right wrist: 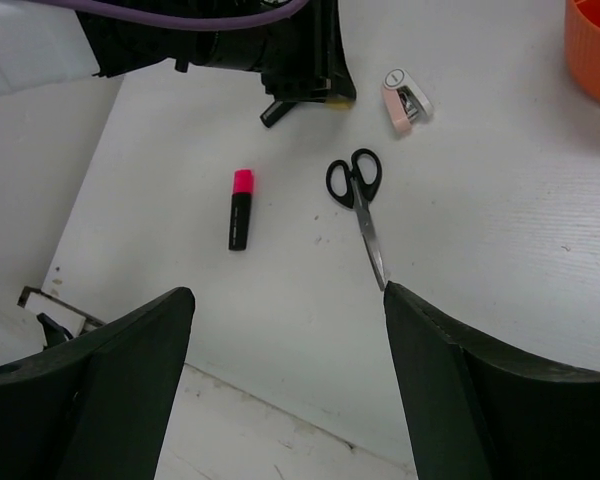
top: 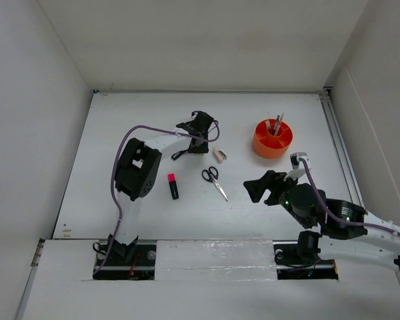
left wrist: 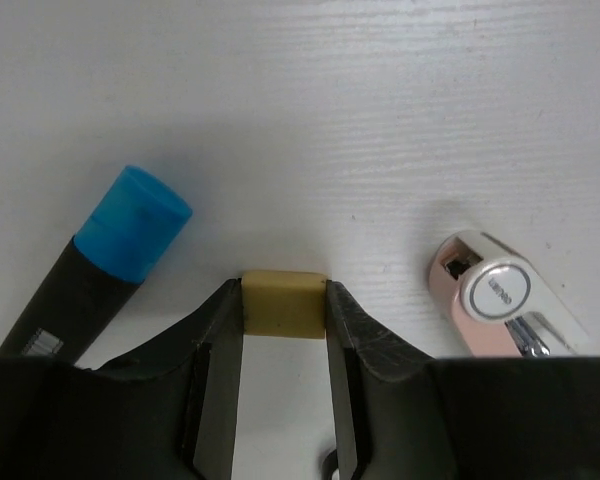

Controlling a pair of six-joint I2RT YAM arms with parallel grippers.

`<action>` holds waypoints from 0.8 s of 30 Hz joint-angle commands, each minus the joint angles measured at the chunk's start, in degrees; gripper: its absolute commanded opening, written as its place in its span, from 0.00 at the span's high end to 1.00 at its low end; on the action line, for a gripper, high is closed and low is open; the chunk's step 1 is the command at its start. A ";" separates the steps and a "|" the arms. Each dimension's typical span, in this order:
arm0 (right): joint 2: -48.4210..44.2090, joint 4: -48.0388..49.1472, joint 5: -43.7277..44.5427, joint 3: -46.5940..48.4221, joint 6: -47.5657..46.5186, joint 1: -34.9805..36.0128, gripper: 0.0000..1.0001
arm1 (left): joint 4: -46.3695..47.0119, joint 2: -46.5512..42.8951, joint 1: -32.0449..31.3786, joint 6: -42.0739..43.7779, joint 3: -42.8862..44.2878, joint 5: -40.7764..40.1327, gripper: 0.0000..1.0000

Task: Sort the stationery into containers
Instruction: Pick up the stationery from the center of the board.

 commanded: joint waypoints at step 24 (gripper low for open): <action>33.83 71.48 -37.69 -1.58 -25.24 -15.07 0.22 | 0.51 -56.69 -1.47 -36.91 -20.42 1.98 1.00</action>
